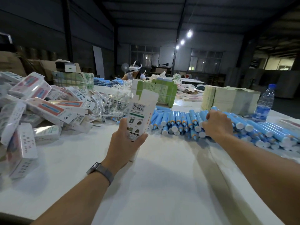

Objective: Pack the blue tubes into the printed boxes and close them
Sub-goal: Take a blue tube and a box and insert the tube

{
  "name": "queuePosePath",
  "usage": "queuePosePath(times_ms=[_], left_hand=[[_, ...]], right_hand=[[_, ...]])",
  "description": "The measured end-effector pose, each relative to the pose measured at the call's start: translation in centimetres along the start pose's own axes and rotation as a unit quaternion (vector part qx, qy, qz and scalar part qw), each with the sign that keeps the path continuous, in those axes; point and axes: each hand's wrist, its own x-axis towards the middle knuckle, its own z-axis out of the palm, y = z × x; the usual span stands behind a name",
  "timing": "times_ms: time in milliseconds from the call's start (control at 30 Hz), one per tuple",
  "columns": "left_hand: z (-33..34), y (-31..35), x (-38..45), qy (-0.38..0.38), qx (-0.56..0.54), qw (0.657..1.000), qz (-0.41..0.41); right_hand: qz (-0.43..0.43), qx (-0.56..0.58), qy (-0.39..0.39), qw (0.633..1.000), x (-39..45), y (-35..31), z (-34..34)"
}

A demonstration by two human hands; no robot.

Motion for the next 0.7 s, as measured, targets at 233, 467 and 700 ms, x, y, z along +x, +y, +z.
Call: queuePosePath(times_ms=[233, 467, 700], left_hand=[[0.0, -0.8, 0.2, 0.029, 0.030, 0.999, 0.023], [-0.2, -0.2, -0.1, 0.027, 0.033, 0.999, 0.028], [-0.1, 0.3, -0.6, 0.005, -0.052, 0.999, 0.006]], right_hand=[[0.388, 0.660, -0.095, 0.636, -2.0, -6.3, -0.7], [0.236, 0.808, -0.282, 0.460, -6.6, -13.2, -3.6], [0.110, 0.754, -0.142, 0.632, -5.8, -15.7, -6.9]])
